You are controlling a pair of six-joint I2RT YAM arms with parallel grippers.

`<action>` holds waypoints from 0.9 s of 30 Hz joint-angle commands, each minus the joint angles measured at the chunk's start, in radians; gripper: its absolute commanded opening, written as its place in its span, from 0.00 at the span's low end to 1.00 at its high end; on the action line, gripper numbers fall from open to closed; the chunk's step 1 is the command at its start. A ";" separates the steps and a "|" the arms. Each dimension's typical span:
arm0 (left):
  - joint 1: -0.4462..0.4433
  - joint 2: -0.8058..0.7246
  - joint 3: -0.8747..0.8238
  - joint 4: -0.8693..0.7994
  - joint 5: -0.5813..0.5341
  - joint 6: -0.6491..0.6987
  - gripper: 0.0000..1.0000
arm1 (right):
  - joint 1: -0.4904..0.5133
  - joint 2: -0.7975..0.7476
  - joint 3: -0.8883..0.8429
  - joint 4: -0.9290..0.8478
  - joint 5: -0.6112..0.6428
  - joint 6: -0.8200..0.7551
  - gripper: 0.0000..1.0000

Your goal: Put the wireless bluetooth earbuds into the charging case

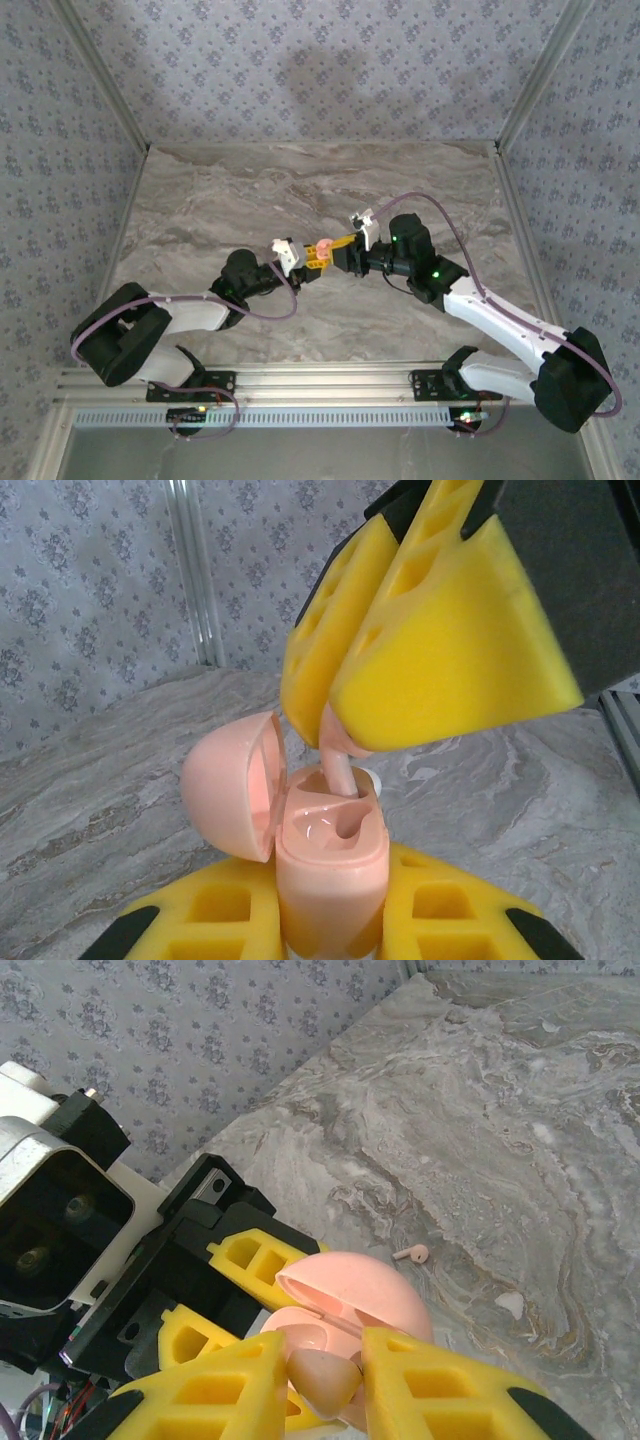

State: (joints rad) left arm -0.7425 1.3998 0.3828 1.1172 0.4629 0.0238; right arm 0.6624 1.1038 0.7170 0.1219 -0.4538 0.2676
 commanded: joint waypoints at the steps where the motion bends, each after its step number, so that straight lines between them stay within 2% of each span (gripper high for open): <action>1: -0.006 -0.044 0.040 0.053 0.039 -0.013 0.14 | -0.008 -0.004 0.012 -0.069 -0.017 -0.025 0.26; 12: -0.007 -0.048 0.041 0.039 0.043 -0.008 0.15 | -0.011 -0.026 0.016 -0.074 0.011 -0.019 0.30; 27: -0.007 -0.046 0.045 0.011 0.036 0.002 0.14 | -0.010 -0.083 0.035 -0.065 -0.017 0.005 0.53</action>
State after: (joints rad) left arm -0.7425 1.3811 0.3988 1.1023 0.4828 0.0246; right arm 0.6559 1.0451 0.7174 0.0761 -0.4583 0.2691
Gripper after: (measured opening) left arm 0.191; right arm 0.526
